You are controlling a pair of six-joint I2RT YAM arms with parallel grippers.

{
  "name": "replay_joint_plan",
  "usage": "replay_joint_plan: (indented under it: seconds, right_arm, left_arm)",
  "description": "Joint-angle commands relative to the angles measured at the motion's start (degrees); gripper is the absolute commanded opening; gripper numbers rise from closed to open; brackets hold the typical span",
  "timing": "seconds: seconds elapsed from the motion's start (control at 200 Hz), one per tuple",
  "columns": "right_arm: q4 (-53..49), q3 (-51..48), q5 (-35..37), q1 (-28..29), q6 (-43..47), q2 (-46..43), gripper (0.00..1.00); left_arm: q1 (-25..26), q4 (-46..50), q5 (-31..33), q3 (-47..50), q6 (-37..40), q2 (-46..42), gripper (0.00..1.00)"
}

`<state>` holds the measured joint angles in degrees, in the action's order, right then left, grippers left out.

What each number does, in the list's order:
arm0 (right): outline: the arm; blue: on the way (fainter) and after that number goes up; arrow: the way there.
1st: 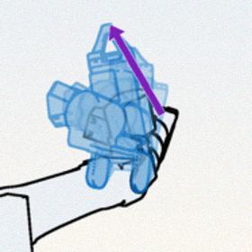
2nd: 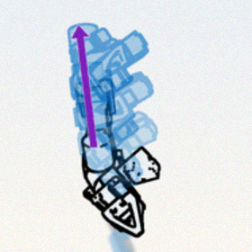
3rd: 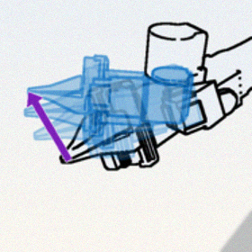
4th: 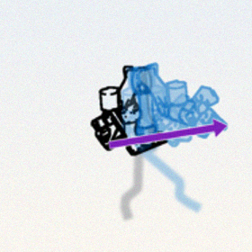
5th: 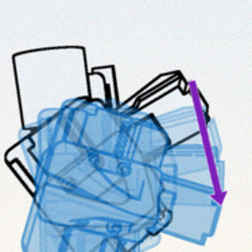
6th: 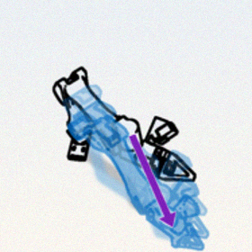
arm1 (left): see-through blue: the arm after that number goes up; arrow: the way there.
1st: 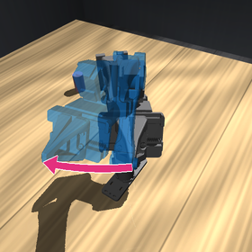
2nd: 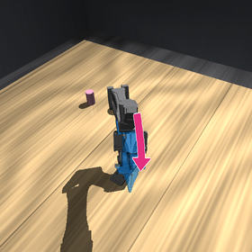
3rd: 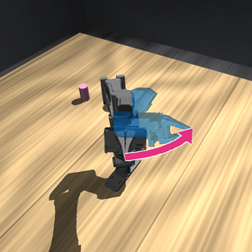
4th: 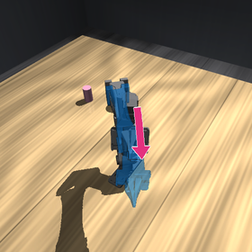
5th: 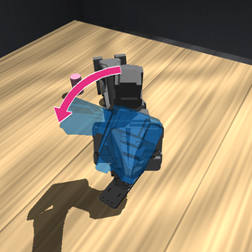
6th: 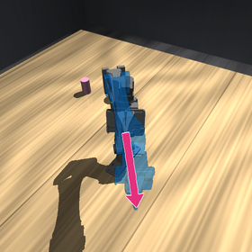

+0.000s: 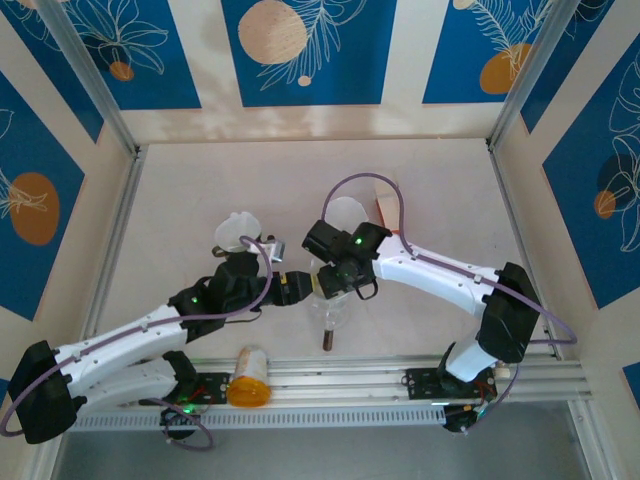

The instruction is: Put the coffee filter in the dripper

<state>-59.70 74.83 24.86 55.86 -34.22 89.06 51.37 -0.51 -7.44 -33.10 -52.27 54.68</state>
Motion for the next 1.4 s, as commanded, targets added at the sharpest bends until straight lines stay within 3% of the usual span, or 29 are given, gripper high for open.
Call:
replay_joint_plan:
  seconds: [0.0,0.21,0.475,0.67,1.395]
  right_arm:
    - [0.29,-1.24,0.52,0.55,-0.92,1.29,0.64]
    - [0.80,-2.30,0.37,0.74,-1.38,1.64,0.64]
    - [0.65,-1.65,0.79,0.74,-1.38,1.14,0.64]
    - [0.99,0.69,0.49,0.74,-0.94,-0.47,0.65]
    - [-3.21,-4.23,3.02,-2.78,-5.11,-15.44,0.65]
  left_arm:
    - [-0.59,-1.47,0.40,0.89,-0.10,-1.98,0.71]
    - [-0.53,-1.09,0.81,0.85,0.11,-1.37,0.78]
    - [-0.64,1.10,1.82,0.69,-0.34,0.21,0.63]
    - [-0.56,1.46,1.29,0.75,-0.19,0.39,0.59]
    - [-0.57,1.12,1.38,1.25,-0.76,0.76,0.56]
